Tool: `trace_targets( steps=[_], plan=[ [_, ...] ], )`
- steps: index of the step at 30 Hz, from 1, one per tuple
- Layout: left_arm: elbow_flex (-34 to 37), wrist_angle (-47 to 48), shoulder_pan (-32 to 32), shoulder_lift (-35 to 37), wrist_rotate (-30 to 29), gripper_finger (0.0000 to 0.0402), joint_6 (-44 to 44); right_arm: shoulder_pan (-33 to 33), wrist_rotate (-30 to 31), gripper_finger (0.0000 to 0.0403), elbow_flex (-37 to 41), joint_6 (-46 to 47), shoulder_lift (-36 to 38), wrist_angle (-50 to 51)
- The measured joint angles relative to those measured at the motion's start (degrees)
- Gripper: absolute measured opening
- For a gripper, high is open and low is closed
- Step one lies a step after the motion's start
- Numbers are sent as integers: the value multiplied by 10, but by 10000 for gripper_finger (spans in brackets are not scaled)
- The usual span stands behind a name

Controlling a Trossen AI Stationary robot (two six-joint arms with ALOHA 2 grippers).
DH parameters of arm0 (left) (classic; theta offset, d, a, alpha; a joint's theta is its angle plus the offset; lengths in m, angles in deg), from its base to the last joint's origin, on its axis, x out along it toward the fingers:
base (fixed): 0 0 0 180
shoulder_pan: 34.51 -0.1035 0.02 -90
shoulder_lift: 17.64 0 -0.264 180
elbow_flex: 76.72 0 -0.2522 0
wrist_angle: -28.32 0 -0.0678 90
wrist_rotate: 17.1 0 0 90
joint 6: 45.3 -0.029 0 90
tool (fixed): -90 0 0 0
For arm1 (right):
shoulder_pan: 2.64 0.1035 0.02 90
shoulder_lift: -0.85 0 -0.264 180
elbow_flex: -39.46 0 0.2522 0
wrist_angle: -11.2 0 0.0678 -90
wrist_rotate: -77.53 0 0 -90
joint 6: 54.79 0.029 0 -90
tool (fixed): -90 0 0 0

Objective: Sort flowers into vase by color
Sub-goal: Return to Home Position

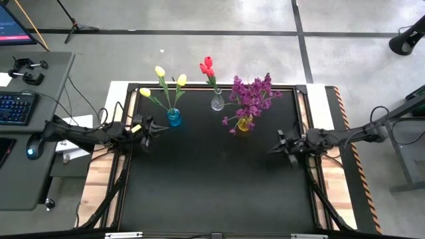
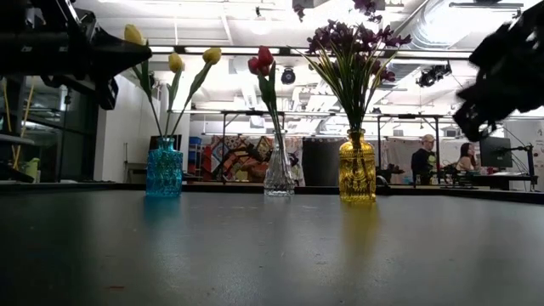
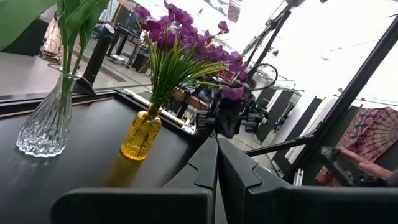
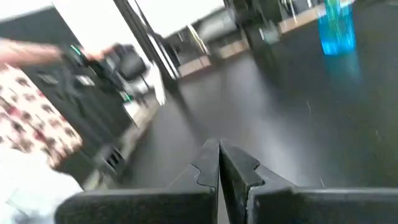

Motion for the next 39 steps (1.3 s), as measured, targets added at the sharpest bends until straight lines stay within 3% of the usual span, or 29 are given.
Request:
trace_targets(
  steps=[5, 9, 39],
  plan=[
    [0, 64, -4, 90, 0, 0, 0, -1, 1, 0, 0, 0, 109, -1],
    [0, 118, -10, 180, 0, 0, 0, -6, 1, 0, 0, 0, 119, -44],
    [1, 119, -14, 173, -11, 0, 0, -7, 2, 0, 0, 0, 113, -1]
  ],
)
